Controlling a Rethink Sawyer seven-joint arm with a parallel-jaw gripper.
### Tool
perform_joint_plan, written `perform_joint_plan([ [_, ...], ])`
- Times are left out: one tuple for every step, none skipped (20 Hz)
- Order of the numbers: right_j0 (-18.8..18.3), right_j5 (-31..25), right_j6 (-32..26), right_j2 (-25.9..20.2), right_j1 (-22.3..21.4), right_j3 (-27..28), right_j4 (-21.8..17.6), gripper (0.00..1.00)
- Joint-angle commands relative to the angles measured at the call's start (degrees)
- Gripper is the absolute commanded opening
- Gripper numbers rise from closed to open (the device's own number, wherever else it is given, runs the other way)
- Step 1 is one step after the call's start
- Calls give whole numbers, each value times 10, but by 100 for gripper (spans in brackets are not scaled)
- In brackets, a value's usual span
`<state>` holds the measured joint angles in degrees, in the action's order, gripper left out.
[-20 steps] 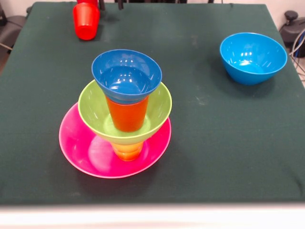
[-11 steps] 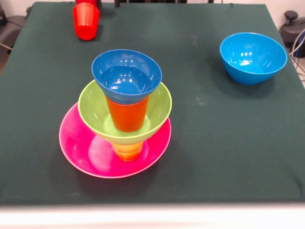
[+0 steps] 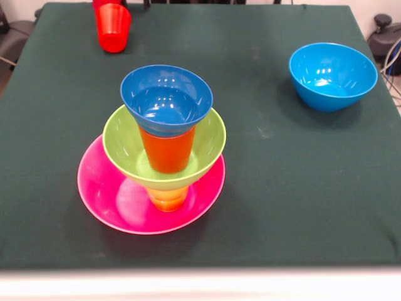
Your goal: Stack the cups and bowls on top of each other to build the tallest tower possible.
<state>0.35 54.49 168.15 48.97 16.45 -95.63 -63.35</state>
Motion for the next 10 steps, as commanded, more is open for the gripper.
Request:
perform_joint_plan([
  [-11,-52,-216,-71,22,109,52,100],
  [-12,-46,-225,-70,17,108,54,100],
  [-11,-39,-229,-69,9,106,54,100],
  [-6,-37,-224,-69,3,105,47,100],
  [-2,-38,-219,-67,-3,104,41,100],
  [1,-39,-220,-66,-8,103,43,100],
  [4,-38,-224,-65,-12,102,42,100],
  [7,-40,-228,-63,-17,101,44,100],
  [10,-39,-224,-63,-22,100,41,100],
  [12,-39,-219,-62,-28,100,37,100],
])
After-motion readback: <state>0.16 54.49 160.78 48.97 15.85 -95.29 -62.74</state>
